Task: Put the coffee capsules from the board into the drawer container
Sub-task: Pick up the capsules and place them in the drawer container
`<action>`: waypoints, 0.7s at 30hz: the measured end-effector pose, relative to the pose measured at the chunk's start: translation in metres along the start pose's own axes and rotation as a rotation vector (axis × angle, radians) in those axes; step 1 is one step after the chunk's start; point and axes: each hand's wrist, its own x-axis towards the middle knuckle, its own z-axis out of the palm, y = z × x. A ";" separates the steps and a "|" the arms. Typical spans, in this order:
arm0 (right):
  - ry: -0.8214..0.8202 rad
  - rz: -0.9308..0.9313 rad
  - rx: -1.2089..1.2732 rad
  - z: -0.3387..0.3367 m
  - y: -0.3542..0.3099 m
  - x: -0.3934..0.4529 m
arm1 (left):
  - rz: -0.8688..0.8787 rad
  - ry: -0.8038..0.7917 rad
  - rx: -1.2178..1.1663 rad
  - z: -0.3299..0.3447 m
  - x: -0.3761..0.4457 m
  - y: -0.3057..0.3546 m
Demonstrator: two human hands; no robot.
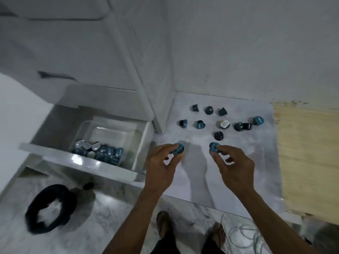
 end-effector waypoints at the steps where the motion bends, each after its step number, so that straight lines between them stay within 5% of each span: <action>1: -0.004 -0.002 0.025 0.007 -0.016 0.001 | 0.009 0.016 0.011 -0.017 0.002 0.000; 7: -0.069 -0.086 0.132 0.088 -0.113 0.002 | 0.080 0.092 0.116 -0.152 0.030 -0.037; 14: -0.188 -0.015 0.088 0.202 -0.196 -0.017 | -0.077 0.024 0.201 -0.313 0.068 -0.131; 21: -0.263 0.039 0.006 0.291 -0.217 -0.026 | -0.130 -0.108 0.292 -0.365 0.118 -0.188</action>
